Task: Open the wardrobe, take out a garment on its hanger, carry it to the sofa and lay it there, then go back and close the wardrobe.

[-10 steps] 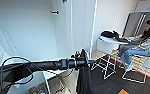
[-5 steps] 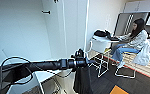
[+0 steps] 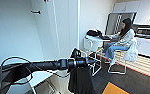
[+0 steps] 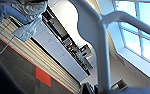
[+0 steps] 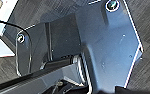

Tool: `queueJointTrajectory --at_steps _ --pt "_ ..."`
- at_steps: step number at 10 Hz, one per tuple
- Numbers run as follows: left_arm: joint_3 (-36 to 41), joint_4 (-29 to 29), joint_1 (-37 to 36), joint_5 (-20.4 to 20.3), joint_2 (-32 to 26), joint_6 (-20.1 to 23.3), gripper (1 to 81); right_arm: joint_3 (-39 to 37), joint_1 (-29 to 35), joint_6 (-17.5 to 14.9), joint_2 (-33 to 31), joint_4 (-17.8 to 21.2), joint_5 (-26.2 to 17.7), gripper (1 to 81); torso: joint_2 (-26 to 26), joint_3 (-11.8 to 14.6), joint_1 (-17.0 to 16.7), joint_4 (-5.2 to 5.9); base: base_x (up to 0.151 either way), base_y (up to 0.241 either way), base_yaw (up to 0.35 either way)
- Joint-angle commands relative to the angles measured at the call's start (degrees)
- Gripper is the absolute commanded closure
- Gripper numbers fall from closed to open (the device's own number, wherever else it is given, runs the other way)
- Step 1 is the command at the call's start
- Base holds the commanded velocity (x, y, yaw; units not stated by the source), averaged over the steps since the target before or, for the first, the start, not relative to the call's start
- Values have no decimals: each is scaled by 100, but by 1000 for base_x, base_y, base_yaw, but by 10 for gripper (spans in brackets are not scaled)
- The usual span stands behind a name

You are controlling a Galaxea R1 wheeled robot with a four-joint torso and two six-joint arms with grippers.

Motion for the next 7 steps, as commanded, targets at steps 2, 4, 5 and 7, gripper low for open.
queueJointTrajectory --at_steps 2,4,5,7 --pt "166 161 -1054 -121 21 123 811 42 228 -20 55 55 -376 10 0 0 0 0 0 0 -216" --pt "174 161 -1054 -121 12 123 811 42 219 -20 63 55 -376 10 0 0 0 0 0 0 -220" --pt "183 170 -1054 -121 12 123 811 42 219 -11 55 55 -376 10 0 0 0 0 0 0 -229" --pt "183 170 -1054 -121 12 123 811 42 236 -20 64 46 -376 10 0 0 0 0 0 0 -231"
